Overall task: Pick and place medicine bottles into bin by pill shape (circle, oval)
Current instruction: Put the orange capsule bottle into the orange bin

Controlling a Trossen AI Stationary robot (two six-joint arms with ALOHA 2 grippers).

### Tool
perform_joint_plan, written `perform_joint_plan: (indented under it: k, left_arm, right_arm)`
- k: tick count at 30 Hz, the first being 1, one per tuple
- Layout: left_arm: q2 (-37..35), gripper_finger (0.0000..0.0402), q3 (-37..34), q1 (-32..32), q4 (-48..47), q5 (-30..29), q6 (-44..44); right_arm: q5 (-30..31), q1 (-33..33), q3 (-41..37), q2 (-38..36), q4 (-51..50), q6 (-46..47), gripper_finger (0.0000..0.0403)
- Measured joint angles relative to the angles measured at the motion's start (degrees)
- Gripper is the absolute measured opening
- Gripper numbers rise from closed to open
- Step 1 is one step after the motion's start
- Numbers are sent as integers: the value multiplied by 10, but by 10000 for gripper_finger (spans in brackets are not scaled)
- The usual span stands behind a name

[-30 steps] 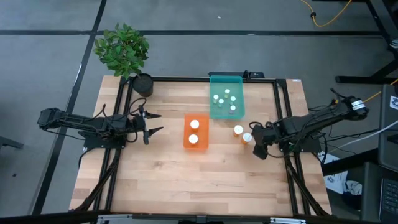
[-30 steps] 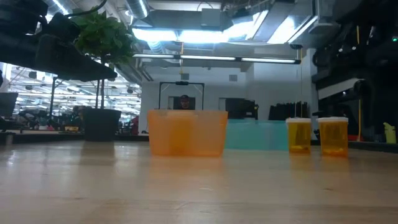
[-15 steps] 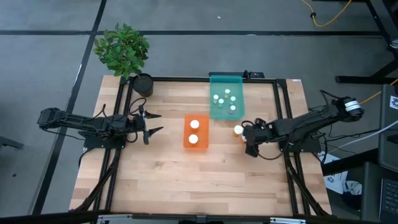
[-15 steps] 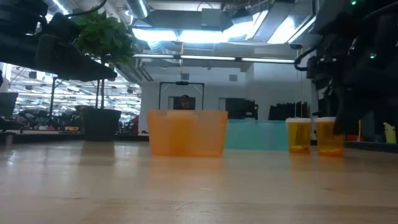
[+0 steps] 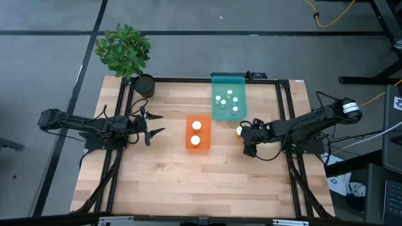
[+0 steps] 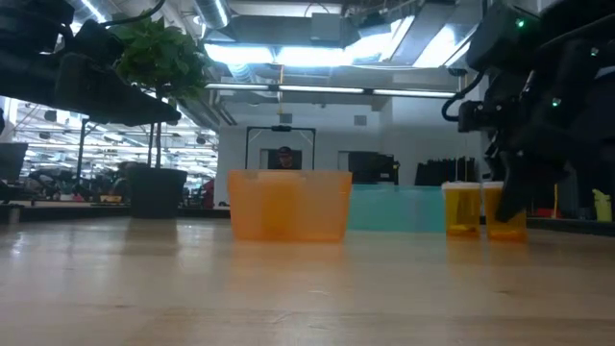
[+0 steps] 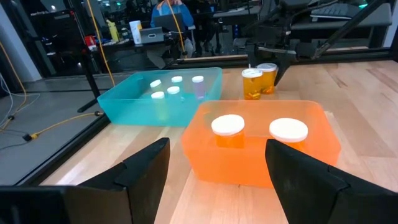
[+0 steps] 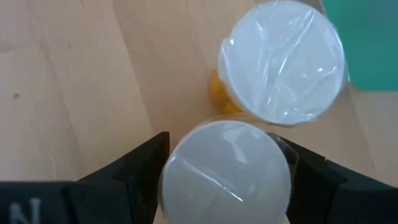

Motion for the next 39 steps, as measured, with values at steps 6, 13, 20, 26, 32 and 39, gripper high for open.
perform_joint_plan:
  k: [6,13,20,26,32,39]
  left_arm:
    - [0,257,0,0,0,0,0]
    - [0,257,0,0,0,0,0]
    - [0,257,0,0,0,0,0]
    - [0,257,0,0,0,0,0]
    - [0,257,0,0,0,0,0]
    - [0,257,0,0,0,0,0]
  right_arm:
    - [0,0,0,-1,7,-10,259]
    - [-22,0,1,-1,4,-5,221]
    - [-93,5,51,-1,-26,36,189]
    - [-95,25,114,-1,-60,50,203]
    - [-73,28,189,8,-56,0,189]
    - [-61,10,297,72,-29,-136,192]
